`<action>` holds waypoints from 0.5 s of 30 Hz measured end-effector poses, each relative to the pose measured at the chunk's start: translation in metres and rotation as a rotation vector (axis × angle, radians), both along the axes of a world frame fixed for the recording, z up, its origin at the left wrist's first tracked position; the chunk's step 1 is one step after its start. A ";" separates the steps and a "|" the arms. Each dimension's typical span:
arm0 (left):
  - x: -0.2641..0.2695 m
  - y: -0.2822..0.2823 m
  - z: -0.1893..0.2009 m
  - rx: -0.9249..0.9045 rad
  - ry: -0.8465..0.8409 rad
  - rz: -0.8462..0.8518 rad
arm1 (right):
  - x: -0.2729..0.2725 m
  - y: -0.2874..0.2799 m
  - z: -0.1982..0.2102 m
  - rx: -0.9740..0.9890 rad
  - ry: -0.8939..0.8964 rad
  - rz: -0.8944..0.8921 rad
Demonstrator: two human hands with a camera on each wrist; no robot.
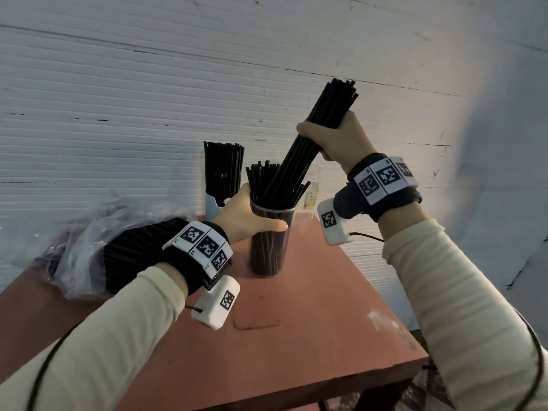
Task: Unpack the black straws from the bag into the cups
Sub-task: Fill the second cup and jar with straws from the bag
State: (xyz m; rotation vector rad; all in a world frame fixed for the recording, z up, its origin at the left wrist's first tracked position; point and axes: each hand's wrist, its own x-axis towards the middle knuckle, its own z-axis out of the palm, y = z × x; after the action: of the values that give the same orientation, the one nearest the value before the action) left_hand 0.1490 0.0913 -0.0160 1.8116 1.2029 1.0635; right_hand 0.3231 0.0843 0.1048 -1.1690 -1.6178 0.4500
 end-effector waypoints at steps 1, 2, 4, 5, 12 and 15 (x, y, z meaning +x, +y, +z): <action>0.000 0.000 0.000 -0.001 0.009 -0.001 | -0.001 0.002 -0.001 -0.021 -0.055 0.005; 0.000 0.001 0.000 -0.002 0.015 -0.002 | -0.003 0.004 -0.003 -0.045 -0.117 0.019; -0.001 0.002 0.000 -0.002 0.023 -0.001 | -0.009 0.005 -0.007 -0.076 -0.261 0.059; -0.001 0.001 0.000 -0.002 0.023 0.001 | -0.012 0.005 -0.011 -0.088 -0.335 0.079; -0.001 0.004 -0.005 -0.015 -0.007 0.036 | -0.014 -0.002 -0.044 -0.129 -0.633 -0.015; -0.001 0.004 -0.005 -0.021 -0.010 0.039 | -0.016 -0.010 -0.045 0.035 -0.316 0.062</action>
State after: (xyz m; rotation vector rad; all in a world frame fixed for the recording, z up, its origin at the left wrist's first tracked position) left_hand 0.1482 0.0948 -0.0210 1.7715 1.2432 1.0769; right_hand 0.3076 0.0744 0.0596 -1.2108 -1.9299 0.2847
